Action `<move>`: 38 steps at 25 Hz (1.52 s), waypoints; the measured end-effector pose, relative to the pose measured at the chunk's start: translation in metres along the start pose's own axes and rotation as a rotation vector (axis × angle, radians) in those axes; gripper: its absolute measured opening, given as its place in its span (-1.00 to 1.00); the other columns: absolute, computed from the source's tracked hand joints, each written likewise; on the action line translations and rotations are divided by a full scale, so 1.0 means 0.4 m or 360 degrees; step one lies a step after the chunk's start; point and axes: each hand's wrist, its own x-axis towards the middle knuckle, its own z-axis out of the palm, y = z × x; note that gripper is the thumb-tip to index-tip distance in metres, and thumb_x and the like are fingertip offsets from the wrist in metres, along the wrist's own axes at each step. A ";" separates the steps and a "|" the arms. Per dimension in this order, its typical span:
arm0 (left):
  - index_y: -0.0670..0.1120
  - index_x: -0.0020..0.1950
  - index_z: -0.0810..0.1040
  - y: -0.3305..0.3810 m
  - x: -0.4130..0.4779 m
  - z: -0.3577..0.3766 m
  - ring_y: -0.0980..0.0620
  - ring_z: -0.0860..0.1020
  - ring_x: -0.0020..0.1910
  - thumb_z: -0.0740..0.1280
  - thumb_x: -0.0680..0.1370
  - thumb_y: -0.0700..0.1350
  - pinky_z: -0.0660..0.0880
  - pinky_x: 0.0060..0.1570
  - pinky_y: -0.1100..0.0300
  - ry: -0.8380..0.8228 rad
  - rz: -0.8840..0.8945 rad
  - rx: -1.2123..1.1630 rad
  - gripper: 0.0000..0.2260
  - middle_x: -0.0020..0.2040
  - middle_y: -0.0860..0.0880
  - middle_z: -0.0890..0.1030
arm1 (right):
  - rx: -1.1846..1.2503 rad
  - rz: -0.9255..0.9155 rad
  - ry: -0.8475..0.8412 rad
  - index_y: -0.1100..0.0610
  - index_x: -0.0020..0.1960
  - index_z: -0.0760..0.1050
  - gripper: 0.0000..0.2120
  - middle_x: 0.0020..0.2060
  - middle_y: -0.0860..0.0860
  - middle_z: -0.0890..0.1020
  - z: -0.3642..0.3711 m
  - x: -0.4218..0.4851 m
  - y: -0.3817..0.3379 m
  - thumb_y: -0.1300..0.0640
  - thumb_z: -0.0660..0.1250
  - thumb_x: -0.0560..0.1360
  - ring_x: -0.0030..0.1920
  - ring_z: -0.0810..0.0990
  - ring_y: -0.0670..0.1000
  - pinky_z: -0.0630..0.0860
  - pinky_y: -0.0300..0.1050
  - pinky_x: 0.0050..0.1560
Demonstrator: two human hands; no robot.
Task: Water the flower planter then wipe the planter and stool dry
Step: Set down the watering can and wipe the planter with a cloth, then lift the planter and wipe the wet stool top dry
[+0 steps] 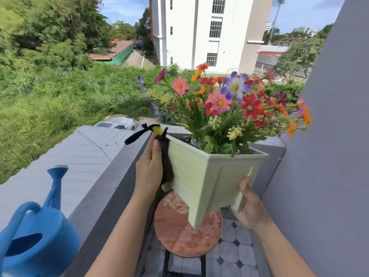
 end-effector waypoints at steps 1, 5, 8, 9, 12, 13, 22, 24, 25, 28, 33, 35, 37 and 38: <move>0.14 0.29 0.50 -0.019 0.015 -0.005 0.07 0.40 0.34 0.10 0.51 0.28 0.30 0.36 0.05 -0.0055 -0.0200 -0.0111 -0.55 0.34 0.10 0.48 | -0.0012 0.0001 0.0020 0.09 0.26 0.41 0.02 0.02 -0.03 0.71 -0.001 -0.001 0.004 -0.37 0.56 -0.07 0.06 0.66 -0.03 0.63 -0.11 -0.10; -0.02 0.16 0.57 -0.061 -0.027 0.007 -0.15 0.57 0.11 0.12 0.41 0.38 0.47 0.15 -0.07 -0.0091 -0.0849 -0.0316 -0.40 0.14 -0.15 0.62 | -0.0007 -0.0070 0.0031 0.10 0.24 0.42 -0.02 0.02 -0.01 0.71 0.010 -0.009 0.012 -0.37 0.56 -0.04 0.07 0.66 -0.03 0.62 -0.15 -0.12; -0.01 0.11 0.52 -0.087 -0.102 0.038 0.01 0.55 -0.10 0.12 0.58 0.19 0.42 -0.06 0.11 -0.0050 -0.1140 -0.0464 -0.65 -0.11 0.05 0.59 | -0.0088 -0.0144 0.0123 0.20 0.09 0.49 -0.10 -0.02 -0.02 0.68 0.006 0.001 0.035 -0.39 0.53 -0.01 0.12 0.63 -0.01 0.62 -0.11 -0.02; 0.01 0.15 0.52 -0.106 -0.121 0.049 0.01 0.55 -0.06 0.13 0.58 0.19 0.42 -0.03 0.11 -0.0072 -0.1216 -0.0567 -0.65 -0.08 0.06 0.60 | -0.0150 -0.0161 0.0178 0.35 0.06 0.44 -0.03 -0.03 0.01 0.62 0.002 0.005 0.046 -0.41 0.52 0.01 0.20 0.57 0.08 0.59 0.00 0.12; -0.02 0.08 0.58 -0.175 -0.147 0.054 0.05 0.64 -0.28 0.13 0.55 0.25 0.54 -0.33 0.22 -0.0227 -0.1245 -0.0825 -0.59 -0.20 0.03 0.68 | -0.0123 -0.0182 0.0280 0.42 0.00 0.38 -0.02 0.00 -0.02 0.47 -0.025 0.012 0.094 -0.42 0.49 0.05 0.34 0.40 0.25 0.25 0.22 0.42; -0.04 0.05 0.58 -0.202 -0.152 0.049 0.04 0.58 -0.43 0.13 0.54 0.27 0.47 -0.49 0.26 -0.0361 -0.1223 -0.0870 -0.56 -0.29 0.01 0.64 | -0.0098 -0.0171 0.0290 0.28 -0.07 0.45 -0.16 -0.02 -0.02 0.50 -0.038 0.015 0.112 -0.41 0.50 0.04 0.27 0.46 0.15 0.24 0.19 0.43; -0.25 0.13 0.54 -0.420 -0.168 0.048 -0.17 0.62 -0.13 0.24 0.55 -0.11 0.55 -0.18 0.08 -0.0506 -0.1778 -0.0541 -0.74 -0.05 -0.26 0.65 | -0.0328 -0.0303 0.0560 0.04 -0.11 0.40 -0.65 -0.10 -0.01 0.50 -0.134 0.066 0.176 -0.22 0.36 0.41 -0.08 0.57 -0.23 0.50 -0.33 0.05; -0.19 0.25 0.48 -0.461 -0.155 0.076 -0.24 0.58 0.04 0.25 0.55 -0.07 0.53 -0.22 0.06 -0.0646 -0.1615 0.0050 -0.68 0.12 -0.26 0.60 | -0.0389 -0.0292 0.0657 -0.03 -0.02 0.49 -0.41 -0.03 -0.06 0.58 -0.175 0.073 0.177 -0.43 0.42 0.17 0.05 0.56 -0.11 0.50 -0.11 0.17; -0.17 0.27 0.46 -0.474 -0.150 0.089 -0.26 0.56 0.08 0.24 0.55 -0.08 0.54 -0.18 0.03 -0.0713 -0.1474 0.0348 -0.68 0.15 -0.25 0.58 | -0.0395 -0.0301 0.0675 -0.05 0.01 0.49 -0.36 -0.04 -0.11 0.60 -0.205 0.080 0.183 -0.46 0.42 0.12 0.06 0.57 -0.11 0.50 -0.10 0.15; -0.18 0.18 0.46 -0.501 -0.165 0.135 -0.21 0.53 0.02 0.19 0.55 -0.17 0.45 -0.07 0.06 -0.0763 -0.0864 0.1097 -0.77 0.10 -0.24 0.58 | -0.0383 -0.0269 0.0762 0.00 0.01 0.45 -0.34 -0.08 -0.15 0.59 -0.270 0.111 0.180 -0.43 0.44 0.13 0.03 0.57 -0.17 0.47 -0.09 0.16; -0.11 0.15 0.31 -0.579 -0.313 0.272 -0.25 0.33 0.35 0.20 0.59 0.04 0.39 0.12 -0.12 -0.1325 -0.0577 0.1732 -0.74 0.23 -0.17 0.48 | -0.0509 -0.0333 0.0670 -0.05 -0.11 0.36 -0.87 -0.18 -0.12 0.47 -0.340 0.189 0.159 0.03 0.32 0.45 -0.29 0.51 -0.45 0.42 -0.51 -0.16; -0.04 0.24 0.40 -0.616 -0.366 0.299 -0.20 0.24 0.46 0.08 0.57 0.23 0.26 0.25 -0.30 -0.1499 -0.0455 0.2020 -0.57 0.37 -0.07 0.44 | -0.0555 -0.0390 0.0696 -0.03 -0.13 0.34 -0.86 -0.18 -0.10 0.45 -0.360 0.225 0.159 0.18 0.26 0.50 -0.32 0.50 -0.47 0.40 -0.57 -0.20; -0.03 0.03 0.59 -0.624 -0.363 0.281 -0.16 0.51 0.26 0.04 0.55 0.24 0.36 0.17 -0.28 -0.1458 -0.0132 0.2034 -0.54 0.17 -0.04 0.62 | -0.0517 -0.0411 0.0645 0.02 -0.08 0.37 -0.92 -0.17 -0.10 0.46 -0.375 0.258 0.168 0.12 0.28 0.51 -0.27 0.51 -0.44 0.41 -0.55 -0.16; -0.04 -0.10 0.61 -0.639 -0.351 0.264 -0.13 0.59 0.14 0.03 0.57 0.19 0.42 0.13 -0.18 -0.1446 0.0114 0.1942 -0.55 0.05 -0.02 0.68 | -0.0490 -0.0380 0.0633 0.05 -0.04 0.39 -0.82 -0.15 -0.10 0.48 -0.391 0.279 0.181 0.00 0.34 0.47 -0.23 0.52 -0.42 0.43 -0.51 -0.12</move>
